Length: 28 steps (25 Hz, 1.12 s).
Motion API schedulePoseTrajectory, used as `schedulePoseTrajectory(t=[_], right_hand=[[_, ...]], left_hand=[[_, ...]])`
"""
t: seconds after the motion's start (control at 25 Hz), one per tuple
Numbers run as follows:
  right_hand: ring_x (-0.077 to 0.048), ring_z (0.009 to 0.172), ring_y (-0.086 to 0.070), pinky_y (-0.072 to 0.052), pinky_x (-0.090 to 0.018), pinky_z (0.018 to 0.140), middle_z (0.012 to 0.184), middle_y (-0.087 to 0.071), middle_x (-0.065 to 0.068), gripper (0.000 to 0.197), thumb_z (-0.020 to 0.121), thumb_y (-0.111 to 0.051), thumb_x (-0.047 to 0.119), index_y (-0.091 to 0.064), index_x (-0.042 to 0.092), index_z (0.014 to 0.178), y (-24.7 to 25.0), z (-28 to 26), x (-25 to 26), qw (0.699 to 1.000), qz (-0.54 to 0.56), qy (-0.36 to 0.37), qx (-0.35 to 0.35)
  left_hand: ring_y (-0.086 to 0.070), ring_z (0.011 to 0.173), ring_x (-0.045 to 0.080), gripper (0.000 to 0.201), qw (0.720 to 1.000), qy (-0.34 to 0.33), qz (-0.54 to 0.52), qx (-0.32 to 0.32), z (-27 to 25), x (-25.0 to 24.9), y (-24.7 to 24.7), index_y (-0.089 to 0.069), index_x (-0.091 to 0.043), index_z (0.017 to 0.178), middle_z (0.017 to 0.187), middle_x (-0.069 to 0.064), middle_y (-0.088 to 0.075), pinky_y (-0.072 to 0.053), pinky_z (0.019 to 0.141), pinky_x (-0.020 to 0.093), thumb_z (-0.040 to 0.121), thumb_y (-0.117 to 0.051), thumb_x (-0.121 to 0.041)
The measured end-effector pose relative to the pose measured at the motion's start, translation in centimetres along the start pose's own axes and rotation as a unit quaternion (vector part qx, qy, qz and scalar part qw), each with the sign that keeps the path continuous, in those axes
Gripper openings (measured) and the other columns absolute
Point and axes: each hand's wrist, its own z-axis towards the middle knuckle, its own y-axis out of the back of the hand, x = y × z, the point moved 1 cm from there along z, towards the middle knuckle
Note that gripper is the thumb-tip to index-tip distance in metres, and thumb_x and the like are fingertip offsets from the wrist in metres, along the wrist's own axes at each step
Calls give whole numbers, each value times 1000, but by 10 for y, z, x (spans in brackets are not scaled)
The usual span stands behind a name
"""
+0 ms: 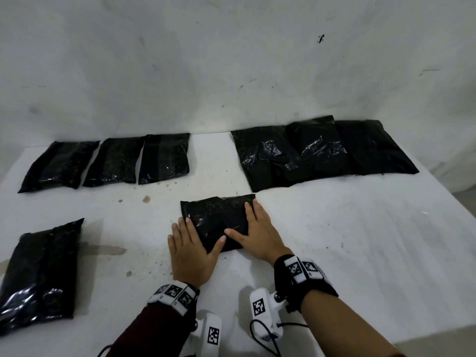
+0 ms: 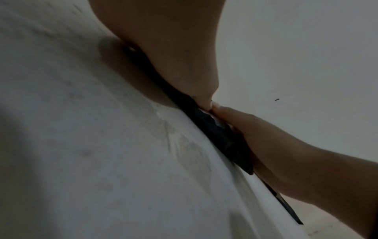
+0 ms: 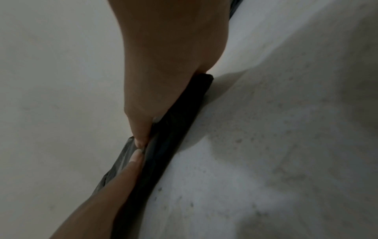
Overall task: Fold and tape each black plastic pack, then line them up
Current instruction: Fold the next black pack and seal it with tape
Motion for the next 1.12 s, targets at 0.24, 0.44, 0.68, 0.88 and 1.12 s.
schedulePoseTrajectory(t=[0.24, 0.44, 0.68, 0.88, 1.12], right_hand=[[-18, 146, 7, 0, -35, 119, 159, 5, -3, 92, 85, -47, 64, -3, 18, 151, 0, -17, -7, 1000, 19, -1, -14], [-12, 145, -9, -10, -27, 117, 158, -12, -1, 75, 93, -40, 57, -13, 17, 151, 13, -20, -25, 985, 168, 1, -47], [-19, 146, -5, -9, -31, 117, 158, -12, -8, 54, 101, -36, 35, -23, 9, 147, 68, -31, -94, 998, 34, 0, -58], [-27, 146, 7, 3, -44, 116, 158, 0, -14, 57, 101, -30, 33, -15, 5, 148, 117, -35, -173, 991, -137, -9, -4], [-25, 146, 4, 3, -46, 116, 158, -4, -12, 56, 101, -30, 32, -13, 7, 149, 146, -34, -221, 989, -148, 10, 13]], left_hand=[[-6, 144, 32, 127, 1000, 2, -13, -12, -15, -3, -1, -11, 0, 147, 155, 19, -11, -2, 115, 43, 59, 7, -89], [-27, 132, 47, 102, 988, 29, -92, -117, -15, -11, 10, -23, 9, 140, 142, 33, -30, -26, 109, 57, 75, -30, -70], [2, 144, 27, 89, 982, -135, -107, -79, -28, -106, -16, -23, 2, 144, 155, 18, -10, -6, 115, 39, 82, -23, -63], [26, 134, 11, 117, 967, -247, -8, 61, -24, -206, -60, -5, -6, 148, 156, 7, 11, 13, 109, 25, 62, 19, -82], [19, 142, 18, 132, 973, -181, 80, 122, -7, -252, -96, 8, -9, 148, 155, 5, 18, 13, 112, 34, 41, 36, -82]])
